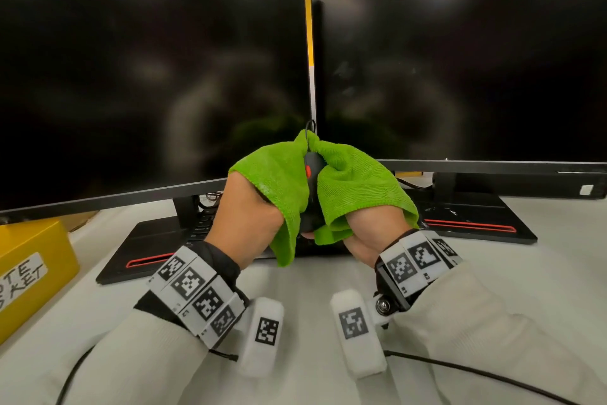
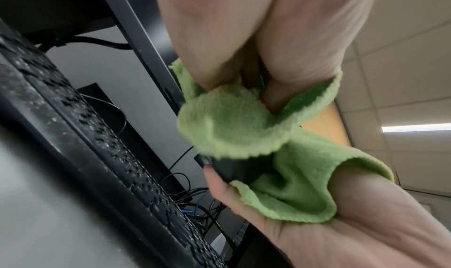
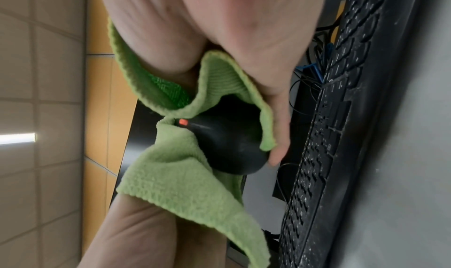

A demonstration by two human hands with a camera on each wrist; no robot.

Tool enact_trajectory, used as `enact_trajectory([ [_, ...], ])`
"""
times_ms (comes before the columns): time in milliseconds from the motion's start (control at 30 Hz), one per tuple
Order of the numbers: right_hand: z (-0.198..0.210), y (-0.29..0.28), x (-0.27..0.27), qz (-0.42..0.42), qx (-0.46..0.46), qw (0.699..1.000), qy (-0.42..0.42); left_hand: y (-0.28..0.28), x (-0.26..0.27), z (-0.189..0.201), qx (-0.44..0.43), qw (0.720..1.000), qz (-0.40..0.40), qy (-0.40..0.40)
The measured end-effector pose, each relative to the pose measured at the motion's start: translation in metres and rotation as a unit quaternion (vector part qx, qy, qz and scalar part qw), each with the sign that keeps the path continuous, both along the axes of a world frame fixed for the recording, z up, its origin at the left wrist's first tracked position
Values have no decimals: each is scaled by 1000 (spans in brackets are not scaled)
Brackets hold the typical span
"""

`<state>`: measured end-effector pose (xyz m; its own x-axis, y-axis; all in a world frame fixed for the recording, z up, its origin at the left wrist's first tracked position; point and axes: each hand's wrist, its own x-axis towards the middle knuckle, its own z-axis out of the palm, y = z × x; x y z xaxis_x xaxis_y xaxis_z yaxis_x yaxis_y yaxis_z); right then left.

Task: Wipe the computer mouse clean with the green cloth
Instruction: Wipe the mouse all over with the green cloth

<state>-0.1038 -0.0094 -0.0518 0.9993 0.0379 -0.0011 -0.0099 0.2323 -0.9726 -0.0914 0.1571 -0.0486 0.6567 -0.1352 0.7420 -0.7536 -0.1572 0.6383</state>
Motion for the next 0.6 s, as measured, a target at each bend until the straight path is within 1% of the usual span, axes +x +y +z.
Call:
enact_trajectory([
  [133, -2, 2, -4, 7, -54, 998, -6, 2, 8, -5, -46, 998, 32, 20],
  [267, -1, 10, -7, -12, -62, 998, 5, 1, 9, -5, -77, 995, 69, 7],
  [333, -3, 10, -4, -9, -50, 999, 9, -1, 10, -6, -81, 995, 66, 5],
  [433, -4, 6, 1, -19, -32, 999, 5, -1, 8, -5, -81, 996, 31, 28],
  [467, -3, 4, 2, -24, -26, 999, 0, 0, 6, -4, -71, 997, 15, 39],
  [533, -1, 2, 2, -36, -16, 999, -9, 2, 3, -3, -17, 998, -11, 59],
  [600, 0, 1, 3, -37, -3, 999, -14, 4, 3, -7, 17, 996, -23, 82],
])
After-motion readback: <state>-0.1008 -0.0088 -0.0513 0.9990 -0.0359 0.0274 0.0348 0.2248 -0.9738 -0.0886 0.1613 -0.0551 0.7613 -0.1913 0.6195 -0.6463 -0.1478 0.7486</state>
